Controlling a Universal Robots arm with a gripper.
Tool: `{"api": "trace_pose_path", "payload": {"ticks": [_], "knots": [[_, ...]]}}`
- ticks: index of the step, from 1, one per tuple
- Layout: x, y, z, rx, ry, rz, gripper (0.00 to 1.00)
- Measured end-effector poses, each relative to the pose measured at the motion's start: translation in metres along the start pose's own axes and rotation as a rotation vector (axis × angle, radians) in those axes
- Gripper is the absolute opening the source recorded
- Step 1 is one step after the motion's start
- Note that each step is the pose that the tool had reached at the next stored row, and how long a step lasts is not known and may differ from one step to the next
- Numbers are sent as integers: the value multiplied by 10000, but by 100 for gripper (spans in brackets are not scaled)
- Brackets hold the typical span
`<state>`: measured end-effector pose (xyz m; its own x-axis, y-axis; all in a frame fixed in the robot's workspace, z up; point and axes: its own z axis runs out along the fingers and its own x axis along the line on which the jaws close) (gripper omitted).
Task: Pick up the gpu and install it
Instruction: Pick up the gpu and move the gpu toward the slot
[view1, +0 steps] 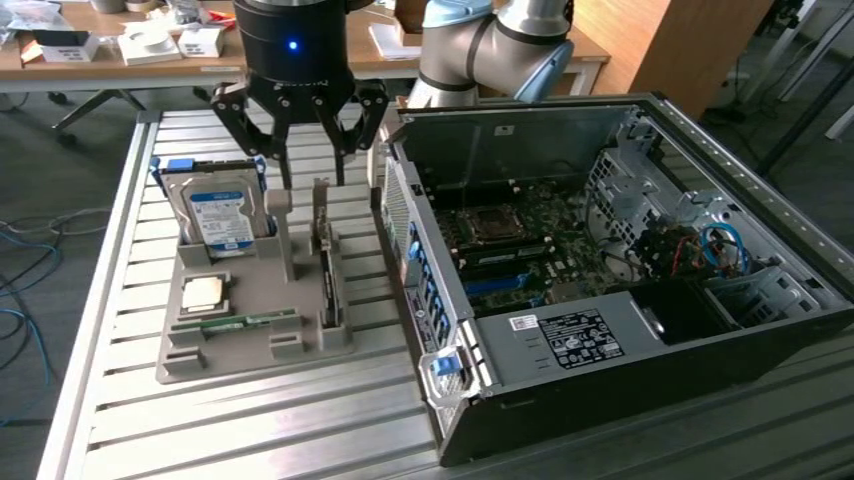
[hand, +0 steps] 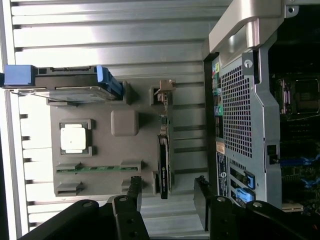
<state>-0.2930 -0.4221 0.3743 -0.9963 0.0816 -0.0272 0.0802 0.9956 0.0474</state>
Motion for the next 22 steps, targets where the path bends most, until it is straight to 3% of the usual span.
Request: {"api": "trace_pose_path", "payload": {"ticks": [22], "knots": [[6,-10,214,-1,-1,0,55]]}}
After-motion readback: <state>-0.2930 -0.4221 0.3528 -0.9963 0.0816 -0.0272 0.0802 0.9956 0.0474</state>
